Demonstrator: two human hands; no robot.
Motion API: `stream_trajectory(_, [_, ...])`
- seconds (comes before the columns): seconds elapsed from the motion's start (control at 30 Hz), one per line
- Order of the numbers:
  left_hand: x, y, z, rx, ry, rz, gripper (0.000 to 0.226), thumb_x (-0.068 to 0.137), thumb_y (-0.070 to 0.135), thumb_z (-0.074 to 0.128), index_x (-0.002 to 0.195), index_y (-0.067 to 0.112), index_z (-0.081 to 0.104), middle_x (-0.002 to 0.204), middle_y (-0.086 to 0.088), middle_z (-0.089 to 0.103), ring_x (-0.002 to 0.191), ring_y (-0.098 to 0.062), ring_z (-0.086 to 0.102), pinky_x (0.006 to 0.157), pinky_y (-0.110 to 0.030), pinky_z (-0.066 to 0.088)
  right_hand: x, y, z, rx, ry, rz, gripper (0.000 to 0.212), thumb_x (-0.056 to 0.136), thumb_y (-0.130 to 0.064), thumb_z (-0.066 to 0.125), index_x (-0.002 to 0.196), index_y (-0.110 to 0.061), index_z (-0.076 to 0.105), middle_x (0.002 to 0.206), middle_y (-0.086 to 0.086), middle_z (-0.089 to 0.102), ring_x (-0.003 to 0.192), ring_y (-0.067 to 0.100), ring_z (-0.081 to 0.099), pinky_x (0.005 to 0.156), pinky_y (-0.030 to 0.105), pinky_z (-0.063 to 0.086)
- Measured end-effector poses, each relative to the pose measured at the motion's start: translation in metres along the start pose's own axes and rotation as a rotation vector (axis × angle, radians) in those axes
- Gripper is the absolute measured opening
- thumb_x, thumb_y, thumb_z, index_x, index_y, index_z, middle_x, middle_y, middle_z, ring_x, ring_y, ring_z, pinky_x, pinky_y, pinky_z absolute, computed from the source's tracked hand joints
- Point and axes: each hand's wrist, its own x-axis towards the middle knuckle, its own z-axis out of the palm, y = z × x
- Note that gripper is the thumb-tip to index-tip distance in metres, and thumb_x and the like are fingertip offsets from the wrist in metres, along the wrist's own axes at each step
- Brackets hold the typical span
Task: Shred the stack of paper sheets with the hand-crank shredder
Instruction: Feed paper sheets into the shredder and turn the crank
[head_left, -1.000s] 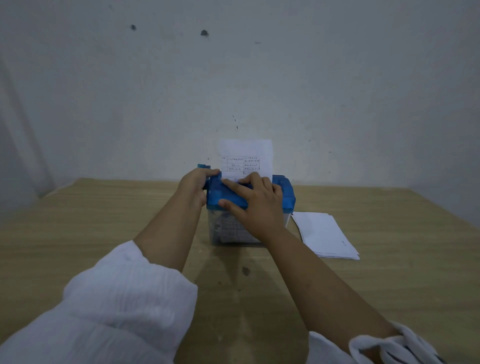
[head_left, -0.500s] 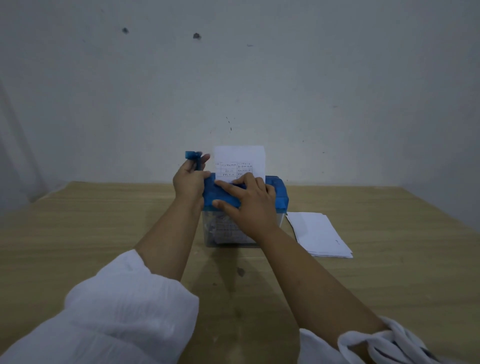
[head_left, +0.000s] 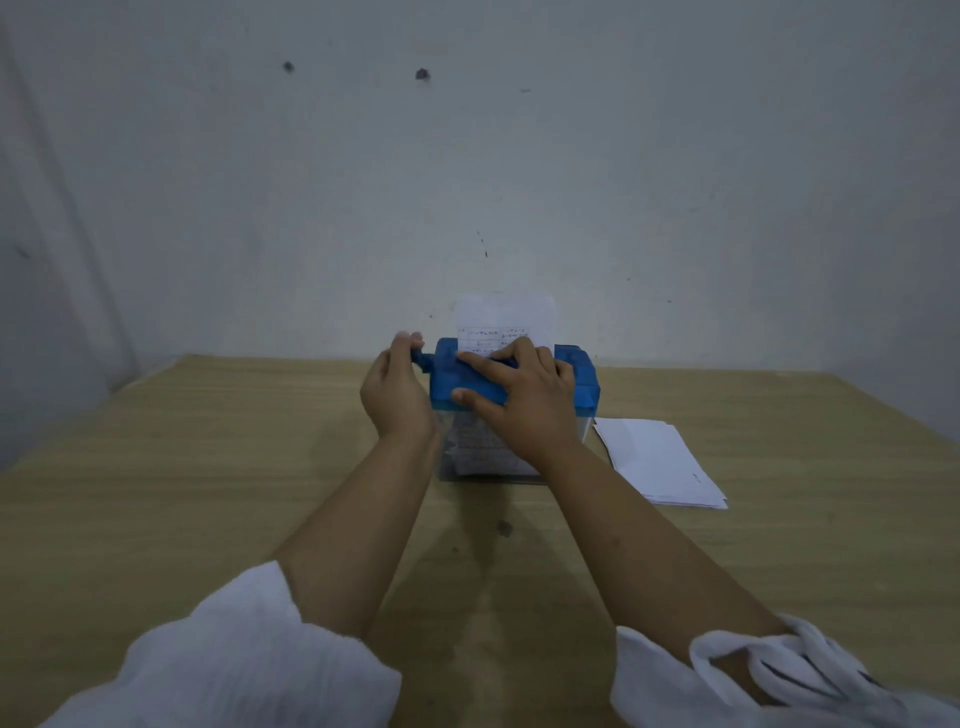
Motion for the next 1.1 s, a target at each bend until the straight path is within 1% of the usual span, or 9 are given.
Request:
stream_trajectory(0.13, [-0.001, -0.003, -0.017, 0.062, 0.030, -0.012, 0.021, 0.088, 0.025, 0.065, 0.096, 0.008, 0.057, 0.083, 0.008, 0.056, 0.076, 0.001, 0.053, 0.064, -0.007, 0.044, 0.001, -0.002, -0.001, 0.014, 0.017, -0.009, 0.047, 0.088, -0.059, 0.048, 0.132, -0.044, 0.047, 0.114, -0.005, 0.046, 0.106, 0.014, 0.040, 0.087, 0.025, 0.015])
stream_trajectory(0.33, [-0.013, -0.019, -0.037, 0.119, 0.069, -0.123, 0.025, 0.086, 0.028, 0.068, 0.101, 0.009, 0.061, 0.091, 0.005, 0.061, 0.097, -0.015, 0.058, 0.076, -0.020, 0.046, -0.002, -0.005, -0.002, -0.021, 0.002, 0.005, 0.053, 0.086, -0.061, 0.049, 0.134, -0.039, 0.047, 0.115, -0.004, 0.046, 0.108, 0.015, 0.041, 0.089, 0.029, 0.019])
stream_trajectory(0.43, [-0.010, -0.028, -0.051, 0.159, 0.060, -0.270, 0.030, 0.084, 0.028, 0.070, 0.106, 0.010, 0.063, 0.102, 0.000, 0.063, 0.101, -0.018, 0.058, 0.079, -0.028, 0.044, -0.002, -0.006, -0.004, -0.025, -0.009, -0.005, 0.057, 0.083, -0.063, 0.051, 0.134, -0.039, 0.047, 0.116, -0.004, 0.045, 0.108, 0.015, 0.040, 0.090, 0.029, 0.019])
stream_trajectory(0.6, [0.005, -0.037, -0.059, 0.216, -0.031, -0.447, 0.035, 0.087, 0.027, 0.066, 0.115, 0.006, 0.062, 0.106, -0.001, 0.062, 0.098, -0.016, 0.059, 0.079, -0.026, 0.039, -0.003, -0.005, -0.004, -0.002, 0.009, -0.016, 0.057, 0.081, -0.062, 0.054, 0.133, -0.040, 0.048, 0.114, -0.005, 0.046, 0.107, 0.014, 0.040, 0.089, 0.028, 0.018])
stream_trajectory(0.8, [0.021, -0.038, -0.052, 0.147, -0.032, -0.500, 0.020, 0.086, 0.015, 0.067, 0.100, 0.001, 0.062, 0.102, -0.012, 0.064, 0.079, -0.016, 0.064, 0.084, -0.026, 0.048, -0.001, -0.004, -0.002, -0.017, 0.019, -0.031, 0.056, 0.081, -0.064, 0.053, 0.132, -0.040, 0.049, 0.113, -0.005, 0.046, 0.104, 0.015, 0.041, 0.082, 0.024, 0.012])
stream_trajectory(0.9, [0.025, -0.035, -0.042, 0.079, -0.012, -0.511, 0.014, 0.089, 0.011, 0.061, 0.096, -0.001, 0.058, 0.093, -0.015, 0.065, 0.075, -0.021, 0.062, 0.075, -0.031, 0.055, -0.002, -0.003, -0.002, -0.001, 0.012, -0.041, 0.056, 0.081, -0.063, 0.053, 0.132, -0.040, 0.049, 0.113, -0.005, 0.046, 0.104, 0.014, 0.040, 0.082, 0.023, 0.010])
stream_trajectory(1.0, [0.040, -0.029, -0.028, 0.072, 0.011, -0.533, 0.016, 0.090, 0.007, 0.060, 0.077, -0.002, 0.057, 0.060, -0.010, 0.066, 0.063, -0.022, 0.063, 0.061, -0.031, 0.056, -0.002, -0.002, -0.001, -0.002, 0.015, -0.049, 0.056, 0.081, -0.063, 0.054, 0.132, -0.039, 0.050, 0.113, -0.005, 0.046, 0.104, 0.014, 0.040, 0.082, 0.024, 0.012])
stream_trajectory(1.07, [0.052, -0.028, -0.019, 0.112, 0.012, -0.547, 0.018, 0.095, 0.006, 0.052, 0.079, -0.001, 0.055, 0.063, -0.011, 0.064, 0.050, -0.022, 0.063, 0.044, -0.032, 0.053, -0.002, -0.001, 0.000, 0.013, 0.028, -0.047, 0.055, 0.081, -0.063, 0.054, 0.131, -0.038, 0.052, 0.112, -0.003, 0.048, 0.103, 0.016, 0.042, 0.081, 0.025, 0.013])
stream_trajectory(1.1, [0.055, -0.028, -0.015, 0.163, 0.004, -0.550, 0.016, 0.097, 0.008, 0.048, 0.085, 0.000, 0.055, 0.073, -0.013, 0.062, 0.052, -0.023, 0.062, 0.044, -0.029, 0.052, -0.003, 0.000, 0.002, 0.018, 0.047, -0.048, 0.056, 0.080, -0.063, 0.053, 0.130, -0.037, 0.053, 0.110, -0.003, 0.049, 0.101, 0.017, 0.043, 0.080, 0.024, 0.012])
